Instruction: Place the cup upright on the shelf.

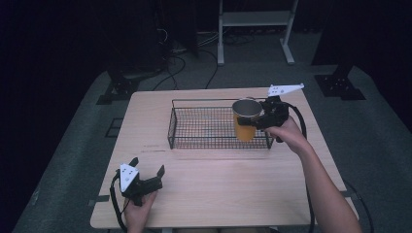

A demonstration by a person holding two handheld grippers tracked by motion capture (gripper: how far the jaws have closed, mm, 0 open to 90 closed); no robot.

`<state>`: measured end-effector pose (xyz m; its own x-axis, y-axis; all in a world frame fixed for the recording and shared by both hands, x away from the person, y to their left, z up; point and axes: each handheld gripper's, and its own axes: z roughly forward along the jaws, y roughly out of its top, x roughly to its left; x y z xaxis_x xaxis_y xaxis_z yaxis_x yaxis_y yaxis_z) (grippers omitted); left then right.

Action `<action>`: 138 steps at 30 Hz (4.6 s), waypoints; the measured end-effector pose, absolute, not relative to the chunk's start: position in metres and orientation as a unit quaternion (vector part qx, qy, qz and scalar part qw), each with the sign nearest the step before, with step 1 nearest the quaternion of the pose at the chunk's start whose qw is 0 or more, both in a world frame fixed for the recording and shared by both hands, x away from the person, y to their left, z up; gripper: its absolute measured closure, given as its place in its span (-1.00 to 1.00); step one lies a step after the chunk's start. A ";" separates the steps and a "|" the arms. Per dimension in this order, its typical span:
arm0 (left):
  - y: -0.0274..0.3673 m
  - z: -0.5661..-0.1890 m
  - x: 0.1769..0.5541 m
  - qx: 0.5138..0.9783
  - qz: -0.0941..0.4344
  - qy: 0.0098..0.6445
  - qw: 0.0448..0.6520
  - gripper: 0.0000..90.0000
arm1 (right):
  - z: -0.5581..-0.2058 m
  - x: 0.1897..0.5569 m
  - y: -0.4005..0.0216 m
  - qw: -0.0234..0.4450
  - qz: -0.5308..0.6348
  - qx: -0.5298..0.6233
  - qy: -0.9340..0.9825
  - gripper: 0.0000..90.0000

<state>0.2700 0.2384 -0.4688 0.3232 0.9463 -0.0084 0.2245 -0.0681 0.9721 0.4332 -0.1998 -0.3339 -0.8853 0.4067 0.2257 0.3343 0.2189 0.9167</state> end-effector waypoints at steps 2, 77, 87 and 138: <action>0.239 -0.469 0.270 0.637 0.357 0.460 0.506 -1.00 | -0.333 0.436 -0.197 0.032 0.578 0.237 0.780 -0.74; 0.240 -0.469 0.270 0.635 0.351 0.459 0.513 -1.00 | -0.409 0.536 -0.137 0.012 0.500 0.252 0.829 -0.74; 0.241 -0.469 0.270 0.635 0.350 0.459 0.513 -1.00 | -0.419 0.536 -0.130 0.029 0.480 0.238 0.844 -0.74; 0.240 -0.469 0.270 0.635 0.352 0.458 0.512 -1.00 | -0.397 0.525 -0.145 0.058 0.526 0.236 0.815 -0.97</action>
<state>0.2704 0.2396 -0.4687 0.3313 0.9433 -0.0215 0.2217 -0.0557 0.9735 0.5251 -0.1447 -0.3974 -0.8818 0.4458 0.1538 0.3241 0.3360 0.8844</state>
